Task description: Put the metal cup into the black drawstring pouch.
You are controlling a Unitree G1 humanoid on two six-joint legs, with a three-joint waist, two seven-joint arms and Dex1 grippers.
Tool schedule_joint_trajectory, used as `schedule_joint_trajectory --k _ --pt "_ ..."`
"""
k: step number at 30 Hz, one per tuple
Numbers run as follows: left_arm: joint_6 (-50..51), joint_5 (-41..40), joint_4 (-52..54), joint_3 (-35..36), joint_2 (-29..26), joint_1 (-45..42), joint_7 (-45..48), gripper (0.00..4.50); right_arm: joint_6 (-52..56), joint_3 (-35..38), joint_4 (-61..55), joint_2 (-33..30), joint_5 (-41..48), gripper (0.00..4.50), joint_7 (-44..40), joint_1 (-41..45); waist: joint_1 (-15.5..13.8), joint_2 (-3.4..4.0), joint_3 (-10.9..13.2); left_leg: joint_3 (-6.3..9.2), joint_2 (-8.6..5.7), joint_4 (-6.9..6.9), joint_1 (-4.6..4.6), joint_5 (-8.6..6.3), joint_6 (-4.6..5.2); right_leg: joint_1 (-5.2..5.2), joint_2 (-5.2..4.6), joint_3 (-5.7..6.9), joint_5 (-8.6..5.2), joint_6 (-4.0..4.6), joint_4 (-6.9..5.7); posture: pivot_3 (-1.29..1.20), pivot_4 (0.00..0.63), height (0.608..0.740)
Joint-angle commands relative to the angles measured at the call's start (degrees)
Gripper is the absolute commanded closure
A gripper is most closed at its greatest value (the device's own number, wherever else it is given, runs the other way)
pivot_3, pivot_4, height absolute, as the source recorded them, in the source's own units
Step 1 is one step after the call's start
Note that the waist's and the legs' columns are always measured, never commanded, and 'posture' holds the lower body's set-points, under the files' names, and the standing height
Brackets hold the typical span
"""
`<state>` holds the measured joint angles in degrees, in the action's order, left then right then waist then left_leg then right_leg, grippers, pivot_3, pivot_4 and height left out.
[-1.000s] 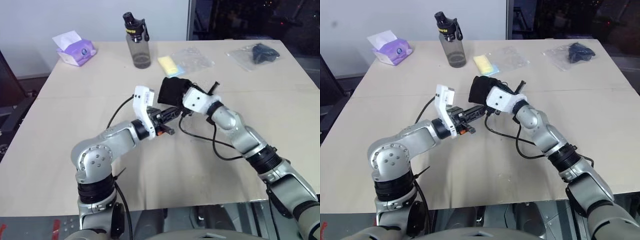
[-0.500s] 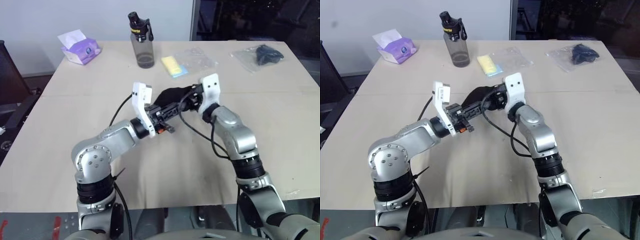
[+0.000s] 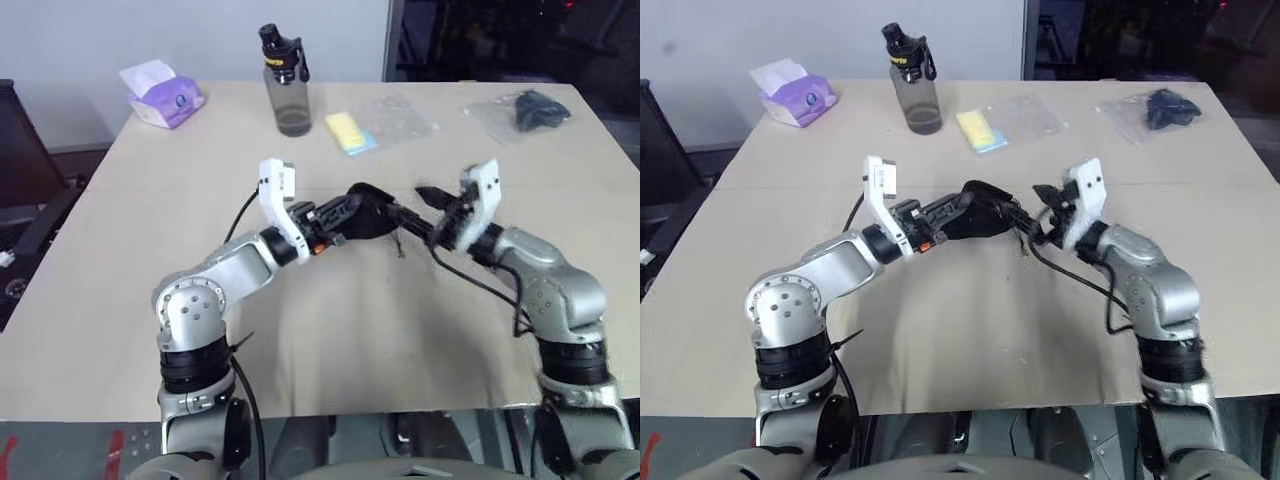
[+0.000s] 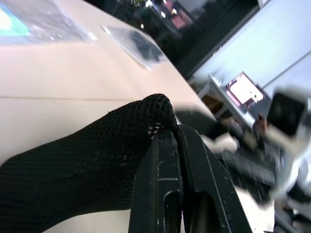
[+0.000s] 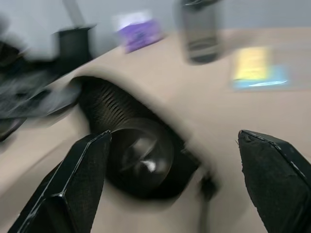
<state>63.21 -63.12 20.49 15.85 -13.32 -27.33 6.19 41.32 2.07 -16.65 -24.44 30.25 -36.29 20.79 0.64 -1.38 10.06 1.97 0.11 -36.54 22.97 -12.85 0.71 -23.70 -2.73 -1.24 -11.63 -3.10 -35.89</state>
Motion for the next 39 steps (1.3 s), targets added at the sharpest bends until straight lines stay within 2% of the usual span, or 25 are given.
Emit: schedule_joint_trajectory --k 1,3,9,11,14,17,19,21,24,25,26,29,32,36,38,39 --pt "-1.07 -2.24 0.83 0.21 0.03 -1.08 -0.47 4.5 -4.03 -5.14 -0.25 -3.26 -3.81 0.27 -4.62 -1.45 0.22 0.0 0.0 -0.01 0.0 0.0 0.0 0.0 0.0 0.0 -0.01 -0.01 0.0 0.0 0.0 0.0 0.15 0.74" --pt "-1.13 -2.5 0.78 -0.03 -0.03 -1.11 -0.63 4.5 -7.73 -8.72 3.43 -2.56 -8.51 0.27 -3.33 -1.24 0.51 -0.05 -0.01 -0.12 0.0 -0.02 -0.08 0.0 0.0 0.01 0.0 -0.12 -0.01 0.01 -0.01 0.0 0.15 0.74" --pt "-1.33 -2.95 1.04 -1.14 -0.54 -0.53 -0.78 4.5 -22.87 -15.14 20.87 5.9 -22.53 0.27 6.31 5.11 0.68 -0.04 0.0 -0.05 0.06 -0.04 -0.16 0.01 -0.01 0.0 0.12 -0.11 -0.04 0.1 -0.12 0.0 0.15 0.74" --pt "-1.42 -2.6 1.32 -1.66 -0.94 -0.3 -0.53 4.5 -28.3 -15.43 29.04 8.97 -26.84 0.27 11.67 8.59 0.65 -0.03 0.0 -0.09 0.05 -0.06 -0.14 0.02 -0.02 -0.01 0.11 -0.16 0.02 0.0 -0.1 0.0 0.15 0.74" --pt "-1.67 -2.53 1.67 -2.24 -1.31 -0.01 -0.62 4.5 -34.68 -14.6 37.15 12.42 -29.09 0.27 14.75 12.22 0.33 -0.05 0.01 -0.08 0.01 -0.05 -0.08 0.02 -0.04 -0.02 0.07 -0.15 0.03 0.01 -0.07 0.0 0.15 0.74" --pt "-2.02 -2.5 1.94 -2.77 -1.73 0.23 -0.49 4.5 -37.65 -12.31 43.87 14.89 -30.06 0.27 18.83 15.57 0.14 -0.04 0.01 -0.03 0.01 -0.04 -0.05 0.05 -0.09 -0.01 0.03 -0.11 0.03 0.02 -0.04 0.0 0.15 0.74" --pt "-2.38 -2.67 2.01 -2.73 -1.9 0.42 -0.69 4.5 -38.0 -11.66 45.21 15.0 -30.13 0.27 18.7 15.81 0.11 -0.05 0.01 -0.04 -0.01 -0.02 -0.04 0.08 -0.15 -0.01 0.0 -0.11 0.03 0.02 -0.01 0.0 0.15 0.74" --pt "-2.7 -2.89 2.15 -2.43 -2.18 0.75 -0.94 4.5 -37.28 -10.78 44.4 14.86 -29.51 0.91 18.28 14.83 0.12 -0.04 0.01 -0.03 -0.02 -0.02 -0.03 0.04 -0.07 -0.01 -0.03 -0.11 0.03 0.02 0.01 0.0 0.15 0.74" --pt "-3.24 -2.8 2.08 -2.32 -2.68 1.26 -0.87 4.5 -36.95 -10.11 42.99 14.5 -29.73 2.29 18.02 13.58 0.21 -0.04 0.01 -0.04 -0.02 -0.02 -0.05 0.03 -0.06 -0.01 -0.02 -0.12 0.03 0.02 0.0 0.0 0.15 0.74" --pt "-3.41 -2.78 2.04 -2.33 -2.83 1.43 -0.84 4.5 -36.55 -9.73 42.29 14.5 -29.48 2.45 17.97 13.2 0.23 -0.04 0.01 -0.05 -0.02 -0.02 -0.06 0.03 -0.05 -0.01 -0.02 -0.12 0.03 0.02 -0.02 0.0 0.15 0.74" --pt "-3.62 -2.81 2.03 -2.33 -2.92 1.66 -0.89 4.5 -36.17 -9.32 41.47 14.4 -29.38 3.08 18.12 12.8 0.24 -0.04 0.01 -0.04 -0.01 -0.02 -0.07 0.03 -0.05 -0.01 -0.01 -0.11 0.03 0.02 -0.04 0.0 0.15 0.74" --pt "-3.85 -3.14 2.45 -2.46 -3.05 2.62 -0.93 4.5 -35.2 -7.47 38.94 13.85 -29.0 4.34 19.0 12.39 0.24 -0.04 0.01 -0.02 -0.01 -0.02 -0.08 0.03 -0.05 -0.01 0.0 -0.09 0.03 0.03 -0.07 0.0 0.15 0.74" --pt "-4.18 -4.4 3.53 -2.85 -3.35 3.94 1.02 4.5 -34.59 -6.03 37.21 12.82 -28.92 4.43 19.34 13.63 0.23 -0.04 0.01 -0.05 -0.01 -0.03 -0.07 0.03 -0.05 -0.01 -0.01 -0.13 0.03 0.02 -0.07 0.0 0.15 0.74" --pt "-5.3 -10.15 3.77 -1.25 -2.84 5.76 5.37 3.27 -34.08 -4.16 33.48 9.92 -28.41 4.5 17.83 17.87 0.24 -0.01 0.03 -0.08 -0.01 -0.03 -0.07 0.03 -0.05 -0.01 -0.02 -0.15 0.03 0.03 -0.06 0.0 0.15 0.74" --pt "-6.0 -11.43 3.49 -0.66 -3.5 5.83 6.18 2.3 -34.2 -3.31 32.03 8.67 -27.84 4.5 16.89 20.42 0.29 0.0 0.04 -0.08 -0.01 -0.03 -0.06 0.03 -0.05 -0.02 -0.01 -0.14 0.03 0.03 -0.06 0.0 0.15 0.74" --pt "-6.16 -9.53 3.19 -1.19 -4.77 5.77 6.03 1.83 -34.3 -2.85 30.86 7.88 -27.3 4.5 15.91 22.37 0.31 0.0 0.04 -0.06 0.0 -0.03 -0.07 0.03 -0.05 -0.01 -0.01 -0.12 0.03 0.03 -0.06 0.0 0.15 0.74"
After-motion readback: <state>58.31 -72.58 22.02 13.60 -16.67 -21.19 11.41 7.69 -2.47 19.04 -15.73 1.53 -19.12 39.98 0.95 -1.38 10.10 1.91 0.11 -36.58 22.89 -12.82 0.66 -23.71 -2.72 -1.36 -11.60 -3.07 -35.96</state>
